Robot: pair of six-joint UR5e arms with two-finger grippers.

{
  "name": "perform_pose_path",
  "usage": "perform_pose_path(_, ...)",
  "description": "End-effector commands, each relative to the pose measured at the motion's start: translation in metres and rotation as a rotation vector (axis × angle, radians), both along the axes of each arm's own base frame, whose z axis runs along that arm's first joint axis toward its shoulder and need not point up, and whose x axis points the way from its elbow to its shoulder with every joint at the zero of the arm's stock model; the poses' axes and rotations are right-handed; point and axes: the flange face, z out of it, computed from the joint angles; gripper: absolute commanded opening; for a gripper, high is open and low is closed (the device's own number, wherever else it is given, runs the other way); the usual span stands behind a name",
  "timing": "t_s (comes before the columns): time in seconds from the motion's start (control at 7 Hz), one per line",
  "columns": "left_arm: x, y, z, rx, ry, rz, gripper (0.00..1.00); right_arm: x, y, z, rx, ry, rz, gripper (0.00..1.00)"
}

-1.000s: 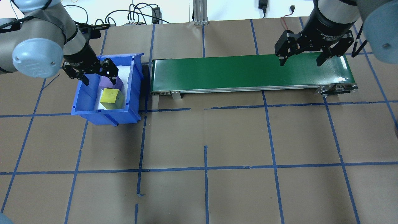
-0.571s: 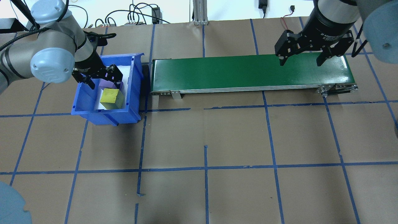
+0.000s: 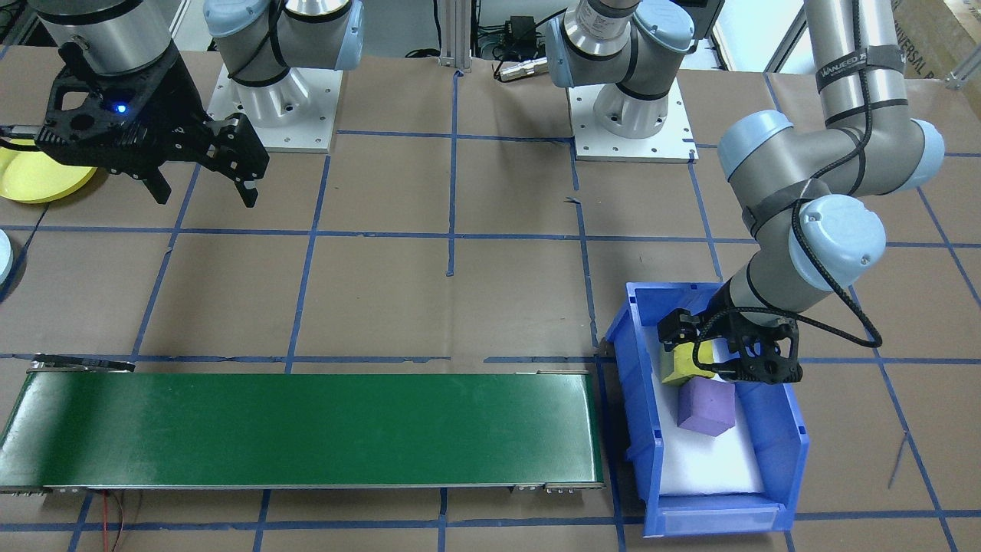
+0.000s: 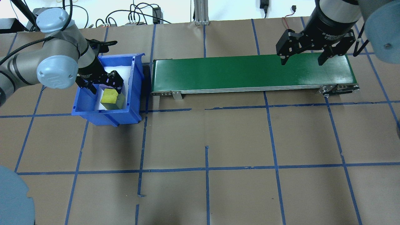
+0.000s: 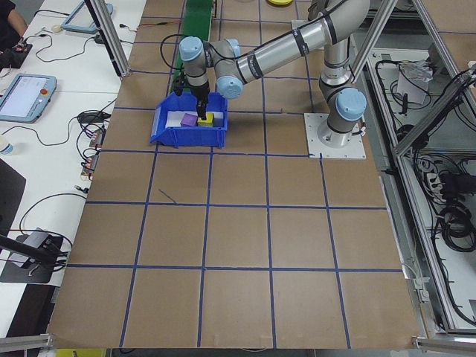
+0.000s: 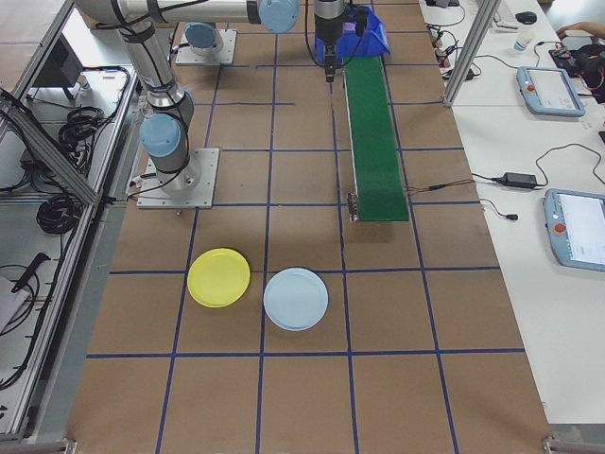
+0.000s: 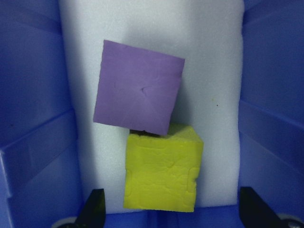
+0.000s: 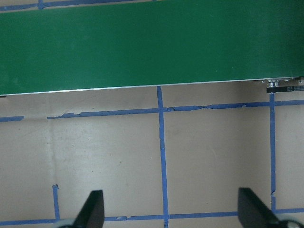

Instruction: Move block left to right into plate

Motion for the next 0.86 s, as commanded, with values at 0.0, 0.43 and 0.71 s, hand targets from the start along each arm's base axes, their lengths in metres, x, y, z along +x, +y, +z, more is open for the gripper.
perform_pose_path(0.0,0.001,-0.005,-0.017,0.009,0.003,0.0,1.0,0.0,0.0,-0.001,0.002,0.001,0.0,1.0)
perform_pose_path(0.43,-0.002,0.014,-0.045,0.032,0.003,0.0,0.98,0.0,-0.001,-0.002,0.003,-0.002,0.0,1.0)
perform_pose_path(0.71,-0.002,0.015,-0.047,0.02,0.001,0.0,0.59,0.0,-0.001,-0.002,0.002,-0.001,0.0,1.0)
